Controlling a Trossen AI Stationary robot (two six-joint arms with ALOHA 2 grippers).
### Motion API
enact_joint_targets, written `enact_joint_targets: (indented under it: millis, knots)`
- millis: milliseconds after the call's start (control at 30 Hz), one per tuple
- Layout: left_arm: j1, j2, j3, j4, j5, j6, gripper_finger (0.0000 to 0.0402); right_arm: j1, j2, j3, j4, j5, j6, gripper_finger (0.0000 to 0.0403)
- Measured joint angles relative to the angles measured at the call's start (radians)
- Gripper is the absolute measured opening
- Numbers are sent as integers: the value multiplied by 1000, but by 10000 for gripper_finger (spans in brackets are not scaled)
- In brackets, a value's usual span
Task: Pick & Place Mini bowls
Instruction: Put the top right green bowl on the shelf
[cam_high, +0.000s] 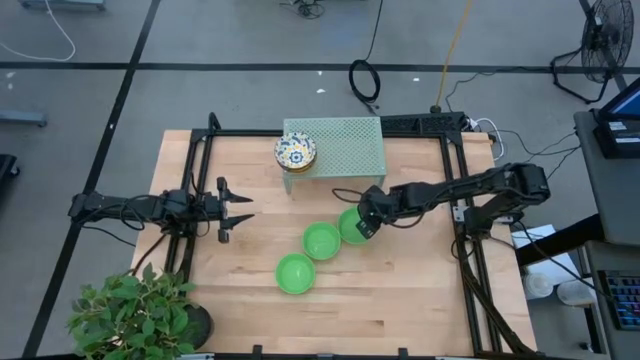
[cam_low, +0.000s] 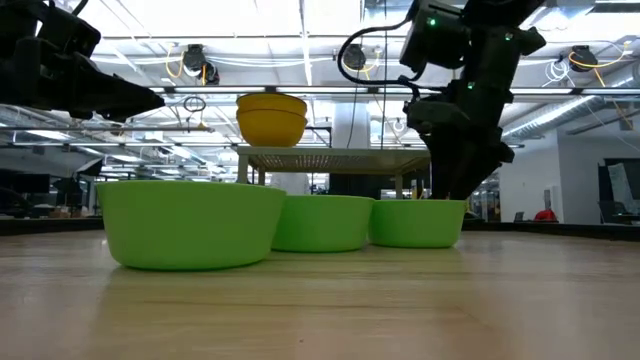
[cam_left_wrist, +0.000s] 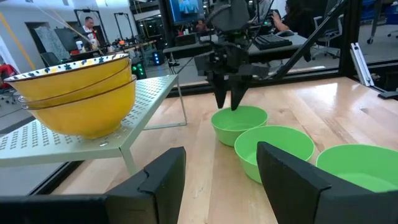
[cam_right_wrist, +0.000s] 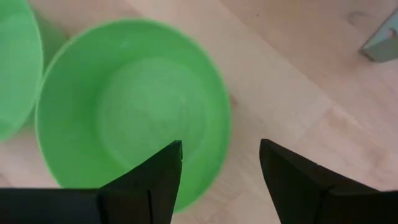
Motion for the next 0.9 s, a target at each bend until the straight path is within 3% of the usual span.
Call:
enact_joint_targets:
  millis: [300,900]
  knots:
    - [0,0,0,0,0,0,203,-52,2,0,-5,-6,11,203]
    - [0,0,0,0,0,0,202,-17,9,-65,114,-9,108,203]
